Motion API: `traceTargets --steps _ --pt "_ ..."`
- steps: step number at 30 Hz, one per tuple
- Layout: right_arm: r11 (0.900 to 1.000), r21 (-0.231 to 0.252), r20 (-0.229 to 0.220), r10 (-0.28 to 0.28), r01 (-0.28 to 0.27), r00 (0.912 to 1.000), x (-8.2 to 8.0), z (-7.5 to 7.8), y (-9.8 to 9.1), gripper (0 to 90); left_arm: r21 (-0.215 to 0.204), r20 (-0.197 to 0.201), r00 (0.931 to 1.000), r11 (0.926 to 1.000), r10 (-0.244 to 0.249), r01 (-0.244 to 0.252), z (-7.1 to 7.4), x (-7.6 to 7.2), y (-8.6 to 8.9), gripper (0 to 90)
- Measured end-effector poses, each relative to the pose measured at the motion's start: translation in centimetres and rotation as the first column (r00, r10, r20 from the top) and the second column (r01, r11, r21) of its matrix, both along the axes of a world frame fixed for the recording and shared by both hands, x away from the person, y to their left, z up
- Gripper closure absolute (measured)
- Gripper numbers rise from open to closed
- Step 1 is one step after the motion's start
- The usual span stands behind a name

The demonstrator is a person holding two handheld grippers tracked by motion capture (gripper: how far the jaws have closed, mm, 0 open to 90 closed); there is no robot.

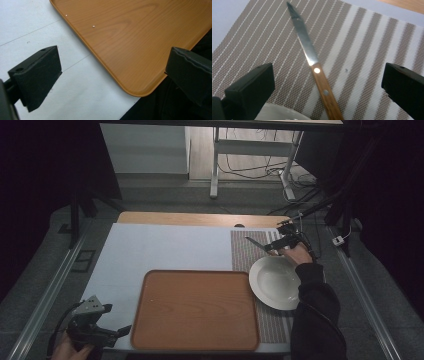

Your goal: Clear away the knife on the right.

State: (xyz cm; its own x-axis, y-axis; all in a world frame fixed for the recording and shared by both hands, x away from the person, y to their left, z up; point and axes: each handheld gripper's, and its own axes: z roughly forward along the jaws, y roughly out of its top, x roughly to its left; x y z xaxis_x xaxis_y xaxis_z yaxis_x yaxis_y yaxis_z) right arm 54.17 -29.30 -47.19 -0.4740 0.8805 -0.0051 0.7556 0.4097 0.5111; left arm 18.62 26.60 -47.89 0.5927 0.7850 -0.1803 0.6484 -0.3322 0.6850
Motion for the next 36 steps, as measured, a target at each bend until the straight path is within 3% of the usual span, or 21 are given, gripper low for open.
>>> traceTargets --steps 7,11,13,15,17,19,25,36 --pt "0.9992 -0.038 -0.056 -0.009 0.007 0.9984 1.0 -2.3 0.5 0.0 0.000 0.002 1.0000 1.0000 -0.001 0.001 0.0 -0.1 0.0 0.6" --pt "0.9980 -0.062 -0.071 0.003 -0.008 0.9974 1.1 -3.1 0.3 6.8 0.001 0.003 1.0000 1.0000 -0.001 0.001 0.0 -0.1 0.0 0.6" --pt "0.9972 -0.072 -0.048 0.018 -0.021 0.9987 1.1 -3.1 0.2 14.7 0.002 0.002 1.0000 1.0000 -0.001 0.001 0.0 -0.1 0.0 0.6" --pt "0.9961 -0.069 -0.040 0.052 -0.055 0.9978 0.8 -2.7 0.2 28.5 0.002 0.003 1.0000 1.0000 0.001 -0.001 0.0 -0.1 0.0 0.6" --pt "0.9952 -0.068 -0.035 0.069 -0.071 0.9970 0.8 -2.7 0.3 33.4 0.002 0.003 1.0000 1.0000 0.001 -0.001 0.0 -0.1 0.0 0.7" --pt "0.9920 -0.065 -0.032 0.106 -0.108 0.9939 0.6 -2.4 0.3 50.1 0.003 0.002 1.0000 1.0000 0.000 0.000 0.0 -0.1 0.0 0.7" --pt "0.9902 -0.062 -0.034 0.123 -0.125 0.9918 0.6 -2.2 0.2 72.7 0.003 0.004 1.0000 1.0000 0.001 -0.001 0.0 -0.1 0.0 0.7" --pt "0.9903 -0.054 -0.038 0.126 -0.128 0.9913 0.7 -2.2 -0.1 77.7 0.004 0.002 1.0000 1.0000 0.001 -0.001 0.0 -0.1 0.0 0.8"
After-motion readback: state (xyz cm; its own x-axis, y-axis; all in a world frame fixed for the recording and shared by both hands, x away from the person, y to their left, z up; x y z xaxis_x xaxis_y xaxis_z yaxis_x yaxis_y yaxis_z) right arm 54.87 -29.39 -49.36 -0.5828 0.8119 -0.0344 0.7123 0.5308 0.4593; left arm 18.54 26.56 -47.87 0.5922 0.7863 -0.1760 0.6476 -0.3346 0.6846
